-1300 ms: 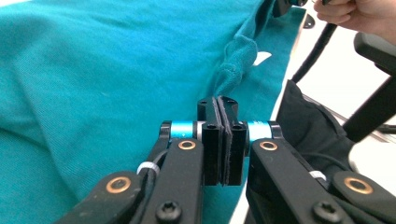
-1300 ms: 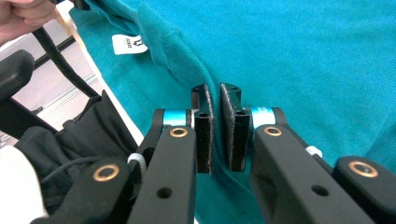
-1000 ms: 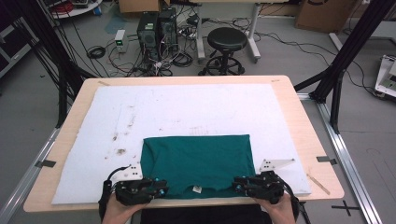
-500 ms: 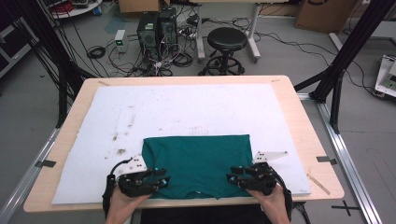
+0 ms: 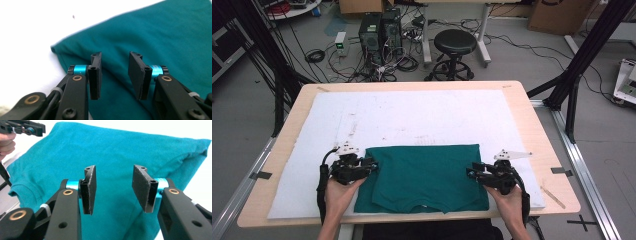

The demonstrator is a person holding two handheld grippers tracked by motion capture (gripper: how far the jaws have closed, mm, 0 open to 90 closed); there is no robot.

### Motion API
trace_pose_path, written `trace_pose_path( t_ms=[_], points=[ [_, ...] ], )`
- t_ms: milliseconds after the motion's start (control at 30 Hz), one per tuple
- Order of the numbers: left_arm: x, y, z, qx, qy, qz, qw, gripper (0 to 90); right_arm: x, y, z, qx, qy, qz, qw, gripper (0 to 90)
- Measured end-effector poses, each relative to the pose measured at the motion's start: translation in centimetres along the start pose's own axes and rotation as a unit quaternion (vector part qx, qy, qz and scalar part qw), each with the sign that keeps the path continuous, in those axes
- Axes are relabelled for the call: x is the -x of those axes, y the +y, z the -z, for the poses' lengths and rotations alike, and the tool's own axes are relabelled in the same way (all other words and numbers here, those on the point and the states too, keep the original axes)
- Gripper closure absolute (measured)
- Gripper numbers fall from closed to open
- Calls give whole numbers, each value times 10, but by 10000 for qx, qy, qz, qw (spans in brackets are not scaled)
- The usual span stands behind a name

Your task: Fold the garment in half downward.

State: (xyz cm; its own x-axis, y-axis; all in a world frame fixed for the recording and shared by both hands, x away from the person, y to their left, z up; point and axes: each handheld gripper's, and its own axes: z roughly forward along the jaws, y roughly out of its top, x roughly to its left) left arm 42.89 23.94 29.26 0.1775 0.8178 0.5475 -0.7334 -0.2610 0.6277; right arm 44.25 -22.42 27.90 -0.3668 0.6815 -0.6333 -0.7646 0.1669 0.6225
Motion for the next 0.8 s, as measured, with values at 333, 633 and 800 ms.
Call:
trace_pose_path(
  t_ms=[333,633,800],
  points=[
    [1,-4,3,78,61,-139,9999,876,0,-2,-1,-45,-21,25,10000,552],
    [-3,-3,6,116,127,-119,9998,840,5,-2,0,-9,-86,5,10000,542],
    [-10,-3,15,446,-71,-6,9990,621,7,-2,1,6,-152,3,9999,504]
  ],
)
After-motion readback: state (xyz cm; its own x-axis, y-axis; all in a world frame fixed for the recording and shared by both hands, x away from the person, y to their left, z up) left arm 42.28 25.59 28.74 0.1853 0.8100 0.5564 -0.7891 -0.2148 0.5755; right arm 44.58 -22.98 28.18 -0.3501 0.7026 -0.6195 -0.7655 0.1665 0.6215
